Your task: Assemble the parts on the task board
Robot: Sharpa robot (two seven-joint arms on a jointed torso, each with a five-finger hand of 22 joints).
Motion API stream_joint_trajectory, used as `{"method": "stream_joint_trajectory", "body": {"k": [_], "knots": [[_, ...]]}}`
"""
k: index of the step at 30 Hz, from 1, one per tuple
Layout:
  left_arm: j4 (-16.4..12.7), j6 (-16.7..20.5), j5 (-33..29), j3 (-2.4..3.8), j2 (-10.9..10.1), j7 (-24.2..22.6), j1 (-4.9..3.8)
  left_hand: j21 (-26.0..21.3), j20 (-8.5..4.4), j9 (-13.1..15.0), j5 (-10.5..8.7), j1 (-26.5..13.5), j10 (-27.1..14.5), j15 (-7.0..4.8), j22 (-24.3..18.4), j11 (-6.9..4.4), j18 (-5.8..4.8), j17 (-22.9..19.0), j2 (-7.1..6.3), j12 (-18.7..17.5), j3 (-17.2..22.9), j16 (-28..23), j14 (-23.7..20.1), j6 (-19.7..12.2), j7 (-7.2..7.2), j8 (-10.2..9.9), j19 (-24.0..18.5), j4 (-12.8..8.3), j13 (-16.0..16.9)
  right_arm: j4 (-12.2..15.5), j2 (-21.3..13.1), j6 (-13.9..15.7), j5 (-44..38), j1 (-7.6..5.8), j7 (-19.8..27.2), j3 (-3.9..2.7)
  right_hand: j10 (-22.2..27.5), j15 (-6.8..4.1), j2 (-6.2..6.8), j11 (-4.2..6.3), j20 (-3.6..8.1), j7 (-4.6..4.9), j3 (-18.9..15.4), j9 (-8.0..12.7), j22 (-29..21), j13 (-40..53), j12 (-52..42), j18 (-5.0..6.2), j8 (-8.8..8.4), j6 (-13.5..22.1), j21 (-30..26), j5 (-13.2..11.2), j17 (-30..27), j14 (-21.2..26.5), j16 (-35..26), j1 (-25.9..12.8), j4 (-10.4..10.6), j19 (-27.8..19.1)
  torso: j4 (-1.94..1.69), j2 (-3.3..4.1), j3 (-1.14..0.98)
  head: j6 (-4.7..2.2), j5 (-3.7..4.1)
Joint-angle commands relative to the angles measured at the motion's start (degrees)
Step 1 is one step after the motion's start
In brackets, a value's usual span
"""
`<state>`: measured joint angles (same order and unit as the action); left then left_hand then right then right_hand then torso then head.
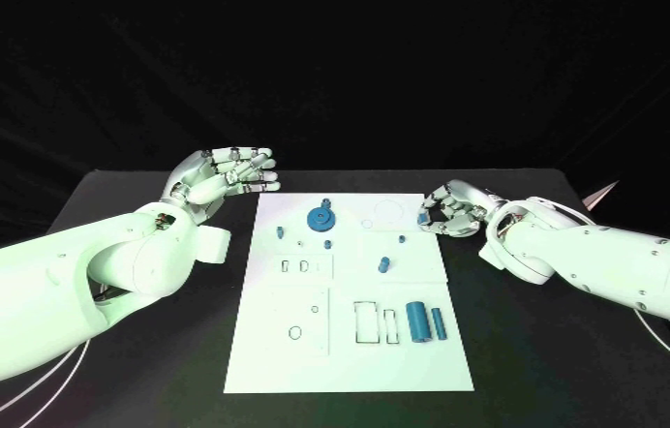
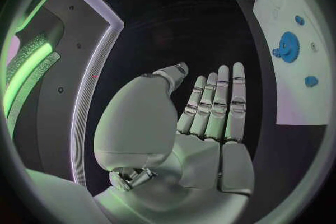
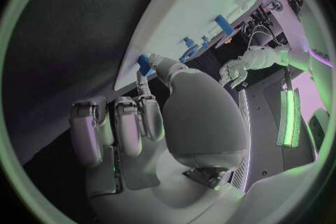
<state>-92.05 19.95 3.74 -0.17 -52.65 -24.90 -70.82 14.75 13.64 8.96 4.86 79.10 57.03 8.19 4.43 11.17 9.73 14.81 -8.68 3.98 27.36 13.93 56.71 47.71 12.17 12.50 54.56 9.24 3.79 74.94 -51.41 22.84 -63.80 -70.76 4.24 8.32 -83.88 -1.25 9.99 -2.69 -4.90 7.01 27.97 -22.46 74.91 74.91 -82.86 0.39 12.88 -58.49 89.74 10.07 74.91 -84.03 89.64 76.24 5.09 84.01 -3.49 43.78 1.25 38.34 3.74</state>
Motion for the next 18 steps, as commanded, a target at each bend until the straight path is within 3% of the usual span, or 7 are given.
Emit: {"method": "stream_joint_trajectory", "body": {"k": [1,11,18], "knots": [[-0.1,-1.0,-0.1,0.04,0.0,-0.4,-0.03,0.1,0.16,-0.1,-0.25,0.7,-0.2,0.05,-0.1,0.13,0.74,0.1,-0.09,-0.2,0.0,-0.3,-0.2,-0.5,2.54,-0.2,0.2,-0.3,0.0,0.0,0.1,-0.5,-0.5,0.07,-0.3,0.03,-0.8,-0.53,-1.1,0.5,0.49,-0.31,0.4,-0.5,15.1,9.0,-0.2,-0.39,0.56,-0.7,0.3,-0.1,15.1,-6.0,0.4,0.2,0.0,6.0,0.02,0.01,-0.01,0.06,0.03],[0.0,-1.0,-0.1,0.04,0.0,-0.4,-0.03,0.1,0.16,-0.1,-0.25,0.7,-0.2,0.05,-0.1,0.13,0.74,0.1,-0.09,-0.2,0.0,-0.3,-0.2,-0.5,2.54,-0.2,0.2,-0.3,0.0,1.3,-0.1,4.6,-1.9,0.08,-2.6,-0.04,-0.9,-0.73,-1.47,0.68,0.77,-0.43,0.6,-0.9,15.1,9.1,-0.3,-0.39,1.05,-0.4,0.3,0.6,15.1,-6.0,0.4,-0.5,0.1,6.0,0.03,-0.02,-0.05,0.06,0.0],[0.3,-1.1,-0.1,0.04,-0.1,-0.4,-0.02,0.1,0.16,-0.1,-0.25,0.7,-0.2,0.05,-0.1,0.13,0.74,0.1,-0.09,-0.2,0.0,-0.3,-0.2,-0.5,2.54,-0.2,0.2,-0.3,0.0,4.8,-1.0,6.6,-2.4,-0.38,-5.0,-0.44,-1.0,-0.75,-1.61,0.72,0.81,-0.46,0.7,-1.0,15.1,9.1,-0.3,-0.39,1.18,-0.2,0.3,1.0,15.1,-6.0,0.4,-0.6,0.1,6.0,0.1,-0.15,-0.05,0.04,-0.18]]}}
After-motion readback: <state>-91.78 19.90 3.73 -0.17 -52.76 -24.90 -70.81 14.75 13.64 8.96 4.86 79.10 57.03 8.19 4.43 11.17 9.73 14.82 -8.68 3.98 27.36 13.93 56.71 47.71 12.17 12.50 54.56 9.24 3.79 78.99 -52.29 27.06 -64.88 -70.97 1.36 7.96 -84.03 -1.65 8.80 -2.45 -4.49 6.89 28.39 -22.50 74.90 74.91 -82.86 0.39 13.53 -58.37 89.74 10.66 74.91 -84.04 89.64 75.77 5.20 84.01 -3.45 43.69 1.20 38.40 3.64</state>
